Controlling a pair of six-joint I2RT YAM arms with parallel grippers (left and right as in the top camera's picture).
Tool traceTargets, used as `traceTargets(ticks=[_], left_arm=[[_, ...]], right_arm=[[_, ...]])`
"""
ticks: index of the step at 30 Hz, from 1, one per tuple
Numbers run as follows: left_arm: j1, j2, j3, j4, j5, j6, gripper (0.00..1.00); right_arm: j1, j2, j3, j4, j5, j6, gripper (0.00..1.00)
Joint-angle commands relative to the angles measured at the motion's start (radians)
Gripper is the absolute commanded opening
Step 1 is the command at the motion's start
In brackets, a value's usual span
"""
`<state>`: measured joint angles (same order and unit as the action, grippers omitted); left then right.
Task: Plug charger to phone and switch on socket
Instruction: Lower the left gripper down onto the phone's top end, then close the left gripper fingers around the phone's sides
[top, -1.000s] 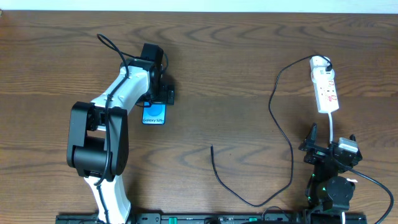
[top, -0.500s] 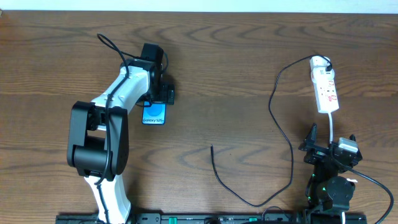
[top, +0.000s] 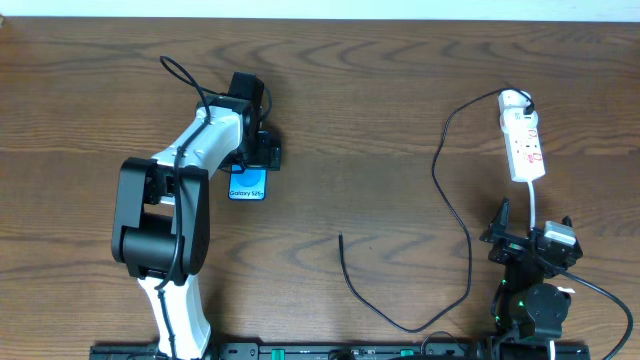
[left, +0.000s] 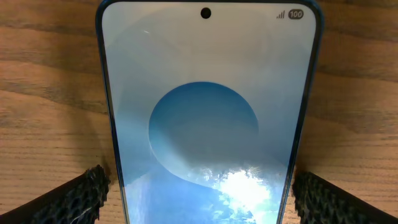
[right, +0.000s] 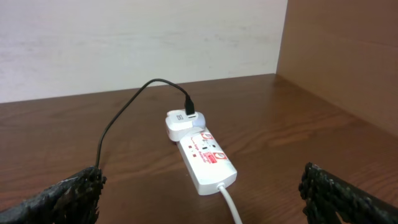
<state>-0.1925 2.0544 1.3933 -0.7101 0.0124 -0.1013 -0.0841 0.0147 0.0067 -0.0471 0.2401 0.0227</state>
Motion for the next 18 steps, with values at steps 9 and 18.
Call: traceTargets(ticks=[9,18], left_arm=[[0.002,0.031,0.018,-0.010,0.000,0.002,0.98],[0.002,0.031,0.018,-0.008,0.025,0.002,0.98]], right_arm=[[-0.006,-0.008,-0.001,-0.003,0.009,0.014,0.99],[-0.006,-0.008,-0.001,-0.003,0.009,0.014,0.99]])
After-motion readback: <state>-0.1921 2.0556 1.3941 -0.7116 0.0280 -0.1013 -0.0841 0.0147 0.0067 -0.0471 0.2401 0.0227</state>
